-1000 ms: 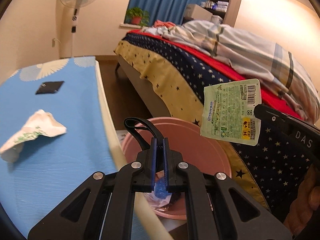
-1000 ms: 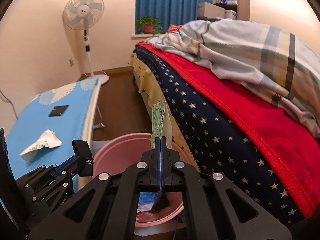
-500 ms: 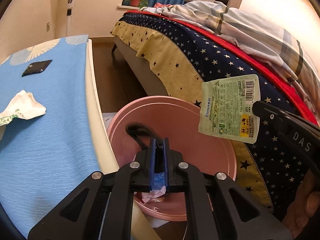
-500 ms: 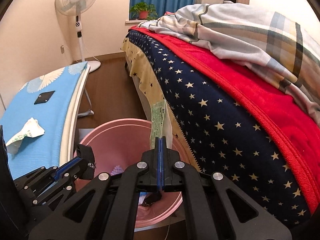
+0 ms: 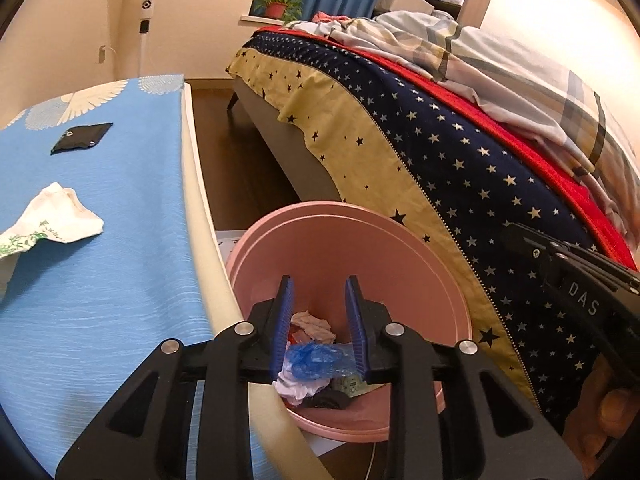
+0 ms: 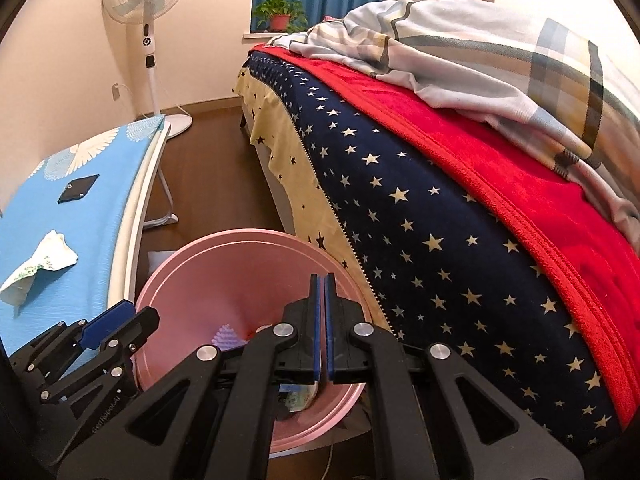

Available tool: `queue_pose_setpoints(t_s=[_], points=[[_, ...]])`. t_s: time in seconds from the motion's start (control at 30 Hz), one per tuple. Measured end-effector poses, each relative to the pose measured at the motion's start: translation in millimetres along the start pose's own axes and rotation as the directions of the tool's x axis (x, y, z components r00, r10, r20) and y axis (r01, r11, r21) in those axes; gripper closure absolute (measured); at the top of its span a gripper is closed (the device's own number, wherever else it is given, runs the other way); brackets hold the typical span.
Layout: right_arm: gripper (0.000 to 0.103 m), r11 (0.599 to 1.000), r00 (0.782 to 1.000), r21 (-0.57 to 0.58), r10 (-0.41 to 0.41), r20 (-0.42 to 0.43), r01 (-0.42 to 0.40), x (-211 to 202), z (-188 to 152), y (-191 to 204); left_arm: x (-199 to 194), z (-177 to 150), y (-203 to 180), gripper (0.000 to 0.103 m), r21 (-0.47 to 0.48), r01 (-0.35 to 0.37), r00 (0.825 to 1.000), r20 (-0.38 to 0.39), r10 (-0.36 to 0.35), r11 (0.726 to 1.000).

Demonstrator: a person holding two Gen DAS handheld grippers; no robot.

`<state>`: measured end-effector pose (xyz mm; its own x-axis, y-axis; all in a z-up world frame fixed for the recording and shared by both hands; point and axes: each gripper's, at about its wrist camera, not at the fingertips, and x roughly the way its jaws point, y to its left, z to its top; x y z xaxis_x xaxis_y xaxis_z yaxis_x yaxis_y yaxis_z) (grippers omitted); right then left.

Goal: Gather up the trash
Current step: 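Move the left tool to the white tissue while the right tool moves to the black pouch, then grasp the white tissue with the left tool while the right tool grasps the black pouch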

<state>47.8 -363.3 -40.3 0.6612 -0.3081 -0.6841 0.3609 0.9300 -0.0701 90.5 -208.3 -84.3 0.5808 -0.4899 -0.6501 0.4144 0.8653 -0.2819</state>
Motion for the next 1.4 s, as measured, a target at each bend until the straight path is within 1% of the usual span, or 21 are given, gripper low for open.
queue_pose_setpoints(t_s=[0.3,0.4,0.53,0.7,0.77,0.93,1.0,1.03,1.07,1.17,1.23,1.4], points=[[0.098,0.998,0.996,0.007,0.064,0.067,-0.065,-23.9,2.8,5.5,-30.8,4.0,9.7,0.076,0.005,-0.024,0.998,0.058,0.024,1.000],[0.098,0.995,0.991,0.013,0.100,0.090,-0.102,-32.8,4.4,8.3,-46.1,6.1,17.9,0.076,-0.005,-0.045,0.995,0.090,0.046,0.999],[0.098,0.988,0.982,0.016,0.149,0.116,-0.152,-42.8,6.8,14.2,-69.0,8.0,35.2,0.076,-0.039,-0.097,0.985,0.140,0.102,0.994],[0.098,0.979,0.970,0.008,0.202,0.135,-0.205,-50.4,9.5,29.2,-95.8,6.7,65.7,0.076,-0.125,-0.186,0.961,0.184,0.206,0.975],[0.098,0.974,0.965,0.001,0.224,0.139,-0.227,-52.5,10.5,36.8,-109.5,4.4,82.2,0.076,-0.178,-0.233,0.943,0.198,0.266,0.956],[0.098,0.961,0.951,-0.013,0.275,0.140,-0.276,-53.7,12.6,56.5,-133.9,-2.3,117.3,0.076,-0.276,-0.301,0.911,0.200,0.360,0.913],[0.098,0.956,0.946,-0.018,0.294,0.137,-0.294,-52.9,13.1,64.1,-139.2,-6.3,129.4,0.068,-0.305,-0.318,0.904,0.190,0.384,0.898],[0.098,0.953,0.944,-0.020,0.301,0.136,-0.301,-52.5,13.2,67.6,-140.1,-7.9,132.9,0.059,-0.315,-0.322,0.902,0.185,0.391,0.893],[0.098,0.950,0.941,-0.023,0.311,0.133,-0.311,-51.7,13.4,72.4,-141.1,-10.5,137.8,0.055,-0.328,-0.327,0.900,0.178,0.398,0.886],[0.098,0.942,0.934,-0.029,0.335,0.125,-0.334,-49.1,13.7,84.7,-140.6,-17.4,149.2,0.055,-0.353,-0.326,0.903,0.158,0.399,0.877],[0.098,0.938,0.930,-0.034,0.347,0.120,-0.345,-47.4,13.4,91.7,-136.3,-19.6,152.8,0.052,-0.348,-0.324,0.910,0.140,0.390,0.880],[0.098,0.930,0.925,-0.040,0.367,0.098,-0.365,-38.3,12.7,103.9,-121.8,-21.4,156.7,0.049,-0.316,-0.345,0.916,0.091,0.390,0.884]])
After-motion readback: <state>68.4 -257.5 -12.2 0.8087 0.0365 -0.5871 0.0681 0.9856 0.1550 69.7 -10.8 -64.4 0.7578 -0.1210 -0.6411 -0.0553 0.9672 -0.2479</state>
